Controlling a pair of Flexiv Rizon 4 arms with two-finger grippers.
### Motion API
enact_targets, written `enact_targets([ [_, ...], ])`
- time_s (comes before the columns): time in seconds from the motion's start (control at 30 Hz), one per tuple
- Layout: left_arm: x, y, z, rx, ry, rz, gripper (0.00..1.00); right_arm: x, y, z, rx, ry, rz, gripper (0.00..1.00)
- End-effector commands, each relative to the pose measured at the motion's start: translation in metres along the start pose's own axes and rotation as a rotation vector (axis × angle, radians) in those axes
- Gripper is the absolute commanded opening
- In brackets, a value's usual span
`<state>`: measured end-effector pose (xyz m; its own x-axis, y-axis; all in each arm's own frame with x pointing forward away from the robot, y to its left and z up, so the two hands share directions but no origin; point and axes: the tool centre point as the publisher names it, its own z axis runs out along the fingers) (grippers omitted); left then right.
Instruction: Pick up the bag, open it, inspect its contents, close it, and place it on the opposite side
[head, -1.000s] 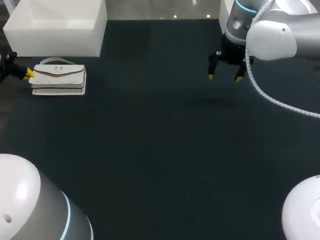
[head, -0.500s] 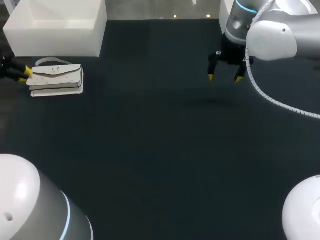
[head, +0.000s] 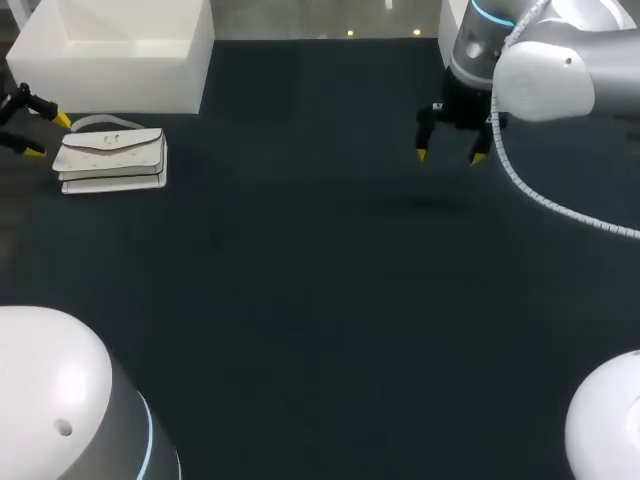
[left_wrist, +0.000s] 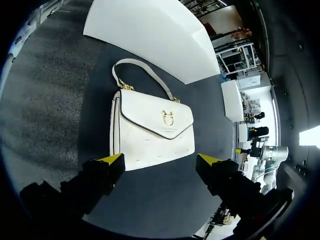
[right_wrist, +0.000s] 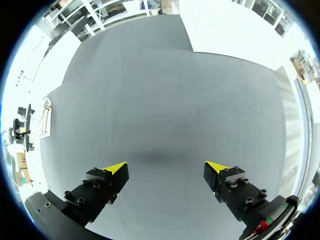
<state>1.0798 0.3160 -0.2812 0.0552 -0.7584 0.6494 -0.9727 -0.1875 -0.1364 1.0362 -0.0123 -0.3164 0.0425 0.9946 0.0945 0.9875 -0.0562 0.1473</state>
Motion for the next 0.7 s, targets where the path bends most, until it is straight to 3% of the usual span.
enact_targets([
  [0.03, 0.043, 0.031, -0.003, 0.213, -0.272, 0.003, 1.0, 0.001, 0.0, -0.001, 0.001, -0.003, 0.001, 1.0],
  [0.4, 0.081, 0.048, -0.007, 0.343, -0.417, 0.031, 1.0, 0.001, 0.0, -0.001, 0.001, -0.003, 0.001, 1.0],
  [0.7, 0.096, 0.05, -0.003, 0.362, -0.475, 0.062, 1.0, 0.001, 0.0, -0.001, 0.001, -0.003, 0.001, 1.0],
])
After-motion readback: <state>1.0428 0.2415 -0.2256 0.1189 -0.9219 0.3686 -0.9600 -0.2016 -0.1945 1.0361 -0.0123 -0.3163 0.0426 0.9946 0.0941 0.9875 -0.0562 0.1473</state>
